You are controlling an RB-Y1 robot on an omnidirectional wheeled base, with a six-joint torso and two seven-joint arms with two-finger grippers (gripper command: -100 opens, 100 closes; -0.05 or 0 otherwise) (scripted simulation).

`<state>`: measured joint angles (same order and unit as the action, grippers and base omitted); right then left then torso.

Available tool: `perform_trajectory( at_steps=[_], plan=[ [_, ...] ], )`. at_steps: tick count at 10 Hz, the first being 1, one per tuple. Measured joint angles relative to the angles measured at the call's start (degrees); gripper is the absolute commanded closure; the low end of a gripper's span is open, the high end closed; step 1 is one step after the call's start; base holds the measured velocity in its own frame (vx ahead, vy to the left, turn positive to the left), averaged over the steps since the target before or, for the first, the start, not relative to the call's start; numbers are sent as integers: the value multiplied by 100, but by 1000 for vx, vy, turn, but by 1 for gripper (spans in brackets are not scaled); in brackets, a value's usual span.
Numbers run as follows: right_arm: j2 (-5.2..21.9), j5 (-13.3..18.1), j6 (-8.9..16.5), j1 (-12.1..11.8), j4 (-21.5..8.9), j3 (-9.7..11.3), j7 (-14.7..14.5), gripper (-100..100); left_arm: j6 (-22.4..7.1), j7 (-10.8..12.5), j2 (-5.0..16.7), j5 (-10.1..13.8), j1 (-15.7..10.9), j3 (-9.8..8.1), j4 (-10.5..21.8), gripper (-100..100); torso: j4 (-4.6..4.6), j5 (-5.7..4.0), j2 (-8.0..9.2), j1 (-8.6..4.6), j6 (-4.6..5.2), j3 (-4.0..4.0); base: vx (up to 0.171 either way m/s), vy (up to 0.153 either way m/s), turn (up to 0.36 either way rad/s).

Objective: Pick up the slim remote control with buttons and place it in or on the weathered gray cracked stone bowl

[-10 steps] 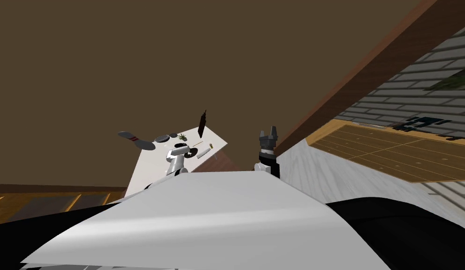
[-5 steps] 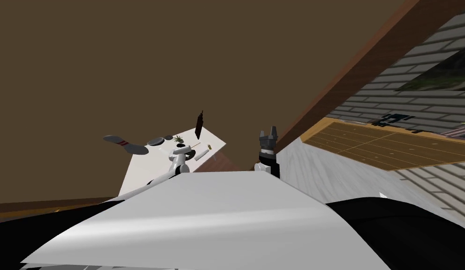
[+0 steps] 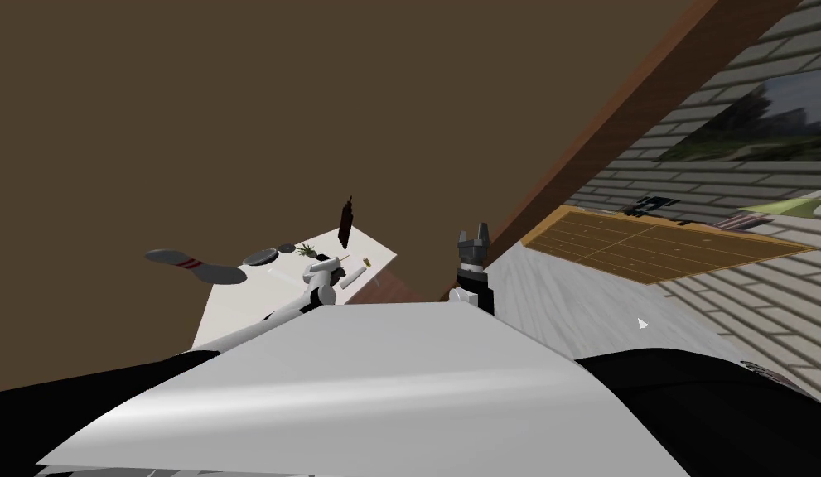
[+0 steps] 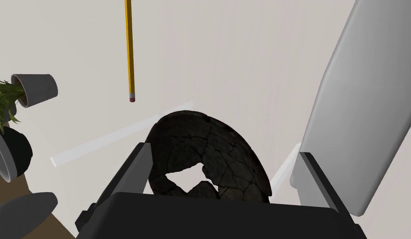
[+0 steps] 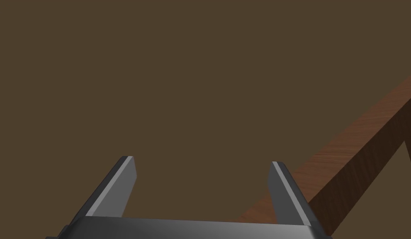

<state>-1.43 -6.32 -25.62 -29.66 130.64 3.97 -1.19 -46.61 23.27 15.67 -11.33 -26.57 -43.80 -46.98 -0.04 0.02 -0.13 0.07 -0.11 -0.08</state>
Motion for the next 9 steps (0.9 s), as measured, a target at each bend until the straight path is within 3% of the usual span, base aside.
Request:
perform_trajectory(
  at_steps=[2,3,6,9],
  plan=[
    [0,0,0,0,0,0,0,0,-237,36,42,4,-118,-109,316,-100,0,0,0,0,-1,0,14,20,-98],
    [0,0,0,0,0,0,0,0,-275,69,101,-10,-217,-170,644,-100,0,0,0,-2,3,0,11,19,-67],
    [0,0,0,0,0,0,0,0,-648,97,85,-21,-302,-252,705,-100,1,-1,3,-5,2,2,13,18,-89],
    [0,0,0,0,0,0,0,0,-981,127,188,-14,-441,-393,1216,-100,-1,0,-4,2,0,-2,24,29,-64]
  ],
)
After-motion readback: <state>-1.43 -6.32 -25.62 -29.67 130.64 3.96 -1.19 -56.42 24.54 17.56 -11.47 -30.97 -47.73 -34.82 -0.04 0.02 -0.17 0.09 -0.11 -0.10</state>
